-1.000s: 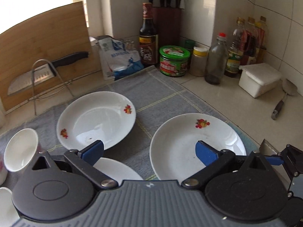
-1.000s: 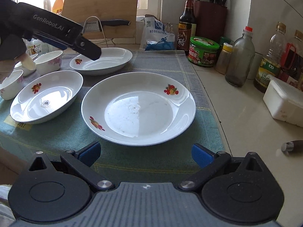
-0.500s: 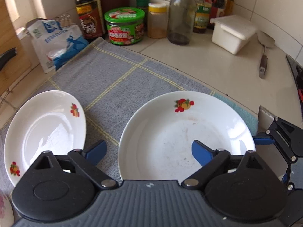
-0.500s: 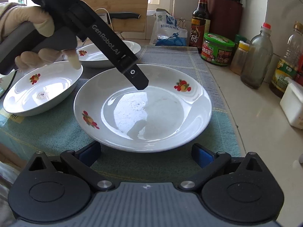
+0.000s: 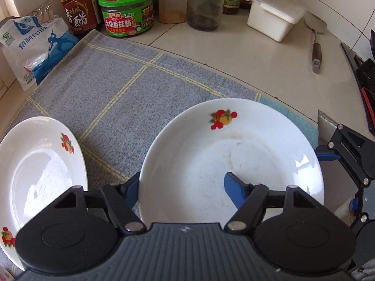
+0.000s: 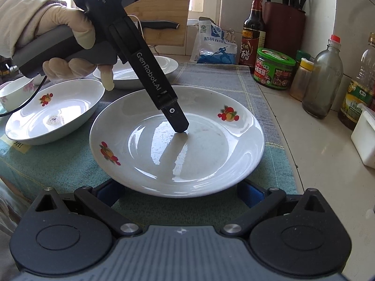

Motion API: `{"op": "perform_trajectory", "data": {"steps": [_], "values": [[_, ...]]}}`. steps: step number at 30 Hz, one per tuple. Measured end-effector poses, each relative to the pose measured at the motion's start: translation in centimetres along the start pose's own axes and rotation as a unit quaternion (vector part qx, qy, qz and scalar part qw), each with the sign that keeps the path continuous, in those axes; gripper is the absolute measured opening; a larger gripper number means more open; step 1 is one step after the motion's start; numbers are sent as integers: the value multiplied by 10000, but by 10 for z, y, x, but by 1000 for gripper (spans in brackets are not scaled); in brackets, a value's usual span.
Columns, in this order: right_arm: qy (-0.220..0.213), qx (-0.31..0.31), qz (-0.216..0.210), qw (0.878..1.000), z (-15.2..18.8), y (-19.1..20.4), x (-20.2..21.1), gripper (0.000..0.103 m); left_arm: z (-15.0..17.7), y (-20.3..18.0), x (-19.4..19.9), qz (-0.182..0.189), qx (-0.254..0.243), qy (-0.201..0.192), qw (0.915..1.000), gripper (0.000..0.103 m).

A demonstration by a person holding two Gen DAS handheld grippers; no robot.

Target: Organize plates and bowls

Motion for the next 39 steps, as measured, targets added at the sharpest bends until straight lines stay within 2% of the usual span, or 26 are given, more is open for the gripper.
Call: {"op": "perform_trajectory", "data": {"steps": [9, 15, 24, 39], "values": [[152, 105, 3, 9998, -3, 2, -1, 103, 0, 1, 1, 115, -21, 69, 9999, 69], [204, 74, 66, 9997, -6, -1, -1, 103, -5, 1, 4, 114, -76, -31, 9999, 69], [120, 169, 262, 9994, -20, -16, -1, 103, -27, 6, 8, 71, -159, -229, 9996, 69], [146, 228, 471, 9985, -42, -49, -24, 103, -62, 25, -15, 59, -229, -352, 9991, 69]]}}
Point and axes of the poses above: each gripper's, at about its wrist camera, not at the fingertips, and x roughly against the way its jaws point, y to its left, z to its underside, the point moved 10 cm from there along -x, roughly the way its jaws point, and after that the axes turned 5 degrees about y, right-handed, at the moved point
